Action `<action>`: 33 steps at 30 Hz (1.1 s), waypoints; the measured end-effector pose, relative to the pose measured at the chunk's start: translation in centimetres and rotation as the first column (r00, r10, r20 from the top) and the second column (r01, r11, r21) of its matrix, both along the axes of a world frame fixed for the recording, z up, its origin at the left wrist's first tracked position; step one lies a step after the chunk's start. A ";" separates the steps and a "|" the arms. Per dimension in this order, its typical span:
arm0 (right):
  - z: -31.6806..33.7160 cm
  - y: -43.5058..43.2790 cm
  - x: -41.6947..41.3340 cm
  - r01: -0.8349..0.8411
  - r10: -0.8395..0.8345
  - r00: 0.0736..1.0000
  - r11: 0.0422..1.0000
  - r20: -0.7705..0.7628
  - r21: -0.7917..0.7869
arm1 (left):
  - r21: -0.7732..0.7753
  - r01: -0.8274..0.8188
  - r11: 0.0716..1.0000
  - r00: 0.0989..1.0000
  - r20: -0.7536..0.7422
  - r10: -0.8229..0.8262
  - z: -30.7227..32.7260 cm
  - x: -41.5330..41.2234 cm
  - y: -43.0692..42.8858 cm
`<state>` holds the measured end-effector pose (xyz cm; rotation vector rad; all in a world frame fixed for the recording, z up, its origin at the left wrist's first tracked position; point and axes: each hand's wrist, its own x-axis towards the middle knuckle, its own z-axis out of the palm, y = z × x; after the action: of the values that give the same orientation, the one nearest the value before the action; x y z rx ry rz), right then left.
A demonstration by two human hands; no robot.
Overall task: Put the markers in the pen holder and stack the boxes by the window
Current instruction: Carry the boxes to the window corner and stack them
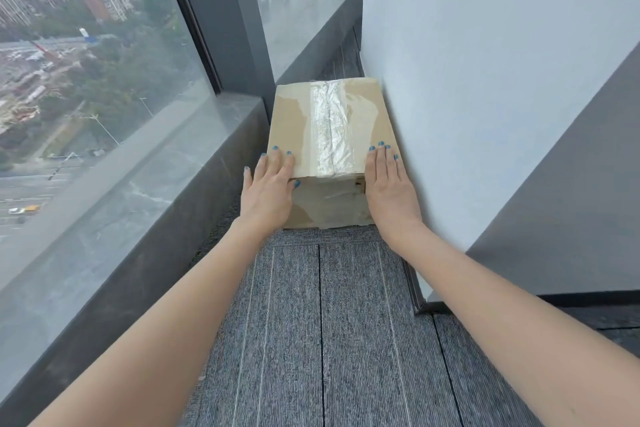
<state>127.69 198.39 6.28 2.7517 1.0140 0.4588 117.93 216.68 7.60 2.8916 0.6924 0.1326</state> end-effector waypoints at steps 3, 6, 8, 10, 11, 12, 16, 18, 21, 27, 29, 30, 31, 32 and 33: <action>0.2 0.7 0.7 0.031 -0.032 0.999 0.999 -0.043 -0.022 | -0.066 0.003 0.998 0.998 -0.061 -0.008 0.4 1.0 0.7; 0.5 1.5 0.7 0.099 -0.100 0.985 0.995 -0.143 -0.017 | -0.074 0.009 0.997 0.986 -0.165 -0.021 0.8 1.5 1.3; 1.4 1.7 0.4 0.111 -0.111 0.962 0.994 -0.251 -0.016 | -0.096 -0.006 0.995 0.975 -0.224 -0.016 1.3 1.4 1.2; 2.5 1.4 -0.5 0.094 -0.072 0.941 0.994 -0.330 0.049 | -0.134 -0.008 0.991 0.983 -0.184 -0.016 1.9 0.9 0.2; 3.1 1.1 -1.4 0.072 -0.031 0.938 0.992 -0.346 0.105 | -0.128 0.017 0.992 0.991 -0.130 -0.033 2.2 0.5 -0.6; 3.7 0.8 -2.4 0.041 0.020 0.933 0.986 -0.360 0.162 | -0.105 0.055 0.993 0.995 -0.075 -0.063 2.6 0.0 -1.4; 6.7 -0.5 -6.6 -0.010 0.165 0.880 0.944 -0.445 0.330 | -0.112 0.115 0.987 0.993 -0.006 -0.117 5.0 -2.6 -3.7; 9.0 -1.3 -8.0 0.034 0.181 0.856 0.915 -0.483 0.403 | -0.164 0.119 0.979 0.992 0.051 -0.112 7.4 -4.2 -4.5; 13.8 -2.6 -9.8 0.152 0.155 0.790 0.888 -0.594 0.434 | -0.203 0.142 0.969 0.982 0.152 -0.112 12.8 -7.1 -6.4; 27.9 -4.9 -12.8 0.170 0.153 0.694 0.915 -0.703 0.367 | -0.307 0.116 0.945 0.990 0.107 -0.087 27.4 -11.7 -10.1; 33.9 -5.8 -14.4 0.160 0.164 0.684 0.917 -0.711 0.366 | -0.332 0.103 0.938 0.992 0.100 -0.074 33.6 -13.1 -11.6; 36.9 -6.3 -15.3 0.171 0.164 0.669 0.915 -0.725 0.365 | -0.348 0.095 0.933 0.993 0.097 -0.065 36.6 -13.8 -12.3; 39.9 -6.9 -16.1 0.179 0.166 0.656 0.913 -0.736 0.366 | -0.366 0.087 0.927 0.993 0.103 -0.052 39.6 -14.7 -13.1; 42.9 -7.5 -16.9 0.183 0.170 0.648 0.912 -0.743 0.368 | -0.384 0.077 0.920 0.993 0.112 -0.036 42.6 -15.6 -13.8; 45.9 -8.3 -17.7 0.189 0.170 0.641 0.910 -0.749 0.368 | -0.396 0.069 0.916 0.992 0.122 -0.022 45.7 -16.5 -14.5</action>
<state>109.95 190.11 52.15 3.4217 1.1366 -0.7018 101.40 202.19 53.27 2.4831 0.5554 0.1330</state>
